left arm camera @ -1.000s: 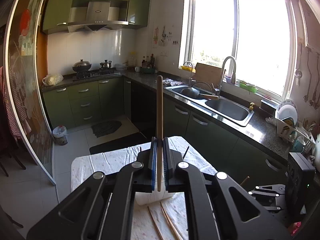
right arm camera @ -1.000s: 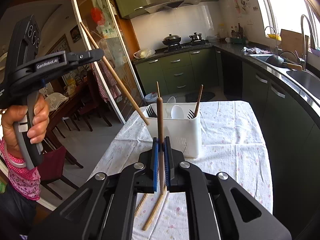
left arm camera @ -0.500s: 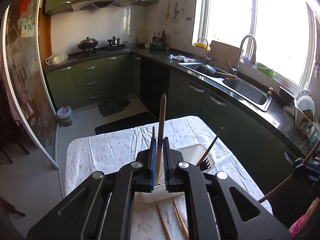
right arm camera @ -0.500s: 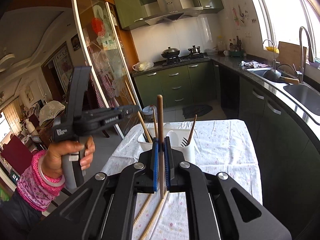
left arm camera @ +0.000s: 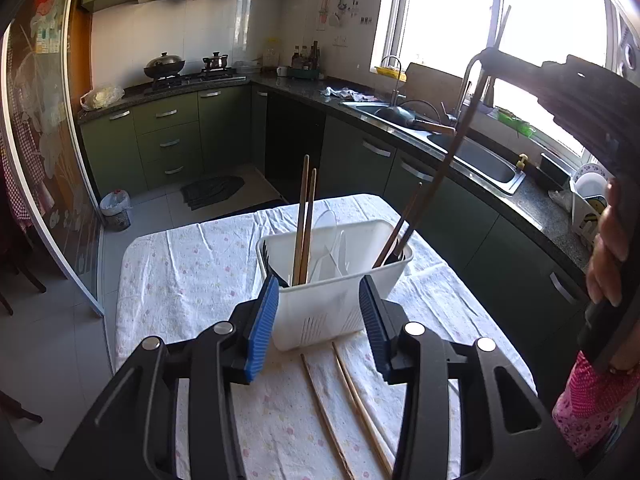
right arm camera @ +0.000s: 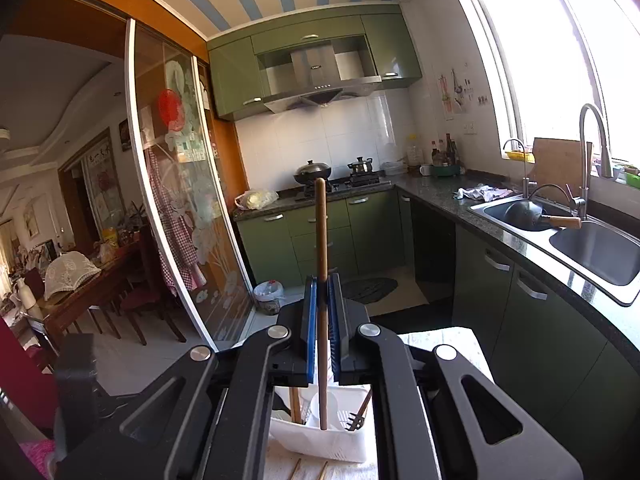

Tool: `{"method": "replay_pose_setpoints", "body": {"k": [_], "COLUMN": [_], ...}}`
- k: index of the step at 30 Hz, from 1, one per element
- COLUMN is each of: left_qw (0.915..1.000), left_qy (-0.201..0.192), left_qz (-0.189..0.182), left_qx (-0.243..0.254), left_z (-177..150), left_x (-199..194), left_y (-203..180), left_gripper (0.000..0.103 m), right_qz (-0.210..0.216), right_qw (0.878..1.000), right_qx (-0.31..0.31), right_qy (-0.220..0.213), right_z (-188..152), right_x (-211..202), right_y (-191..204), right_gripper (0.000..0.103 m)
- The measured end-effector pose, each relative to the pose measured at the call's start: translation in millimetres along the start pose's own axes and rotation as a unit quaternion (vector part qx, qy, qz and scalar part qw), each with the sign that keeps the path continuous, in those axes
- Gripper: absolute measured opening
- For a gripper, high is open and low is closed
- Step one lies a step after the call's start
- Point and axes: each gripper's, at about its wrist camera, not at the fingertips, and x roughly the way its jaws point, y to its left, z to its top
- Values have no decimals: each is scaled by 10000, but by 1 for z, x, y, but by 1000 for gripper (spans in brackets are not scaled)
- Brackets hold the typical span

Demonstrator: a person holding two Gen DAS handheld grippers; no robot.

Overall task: Organize utensils
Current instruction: 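Lift the chopstick into the holder with the left tool while the right tool drops its chopstick in, then lower both open tools toward the last two chopsticks on the cloth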

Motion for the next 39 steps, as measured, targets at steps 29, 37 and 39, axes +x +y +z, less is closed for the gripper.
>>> {"method": "replay_pose_setpoints", "body": {"k": [29, 37, 39], "left_qw": [9587, 9553, 9556], "left_qy": [2660, 2865, 2880], "left_qz": [-315, 126, 264], "left_qx": [-960, -711, -570], "left_z": [-97, -104, -104], "left_x": [141, 157, 158], "left_y": [-1, -9, -14], "left_gripper": [48, 47, 44], "right_qz": [126, 119, 156], "right_qw": [9945, 9890, 9881], "right_qx": [448, 855, 891], "right_qy": [937, 1198, 1244], "right_z": [-146, -170, -171], "right_x": [-69, -67, -63], "right_y": [-69, -99, -101], "right_gripper": [40, 40, 40]}}
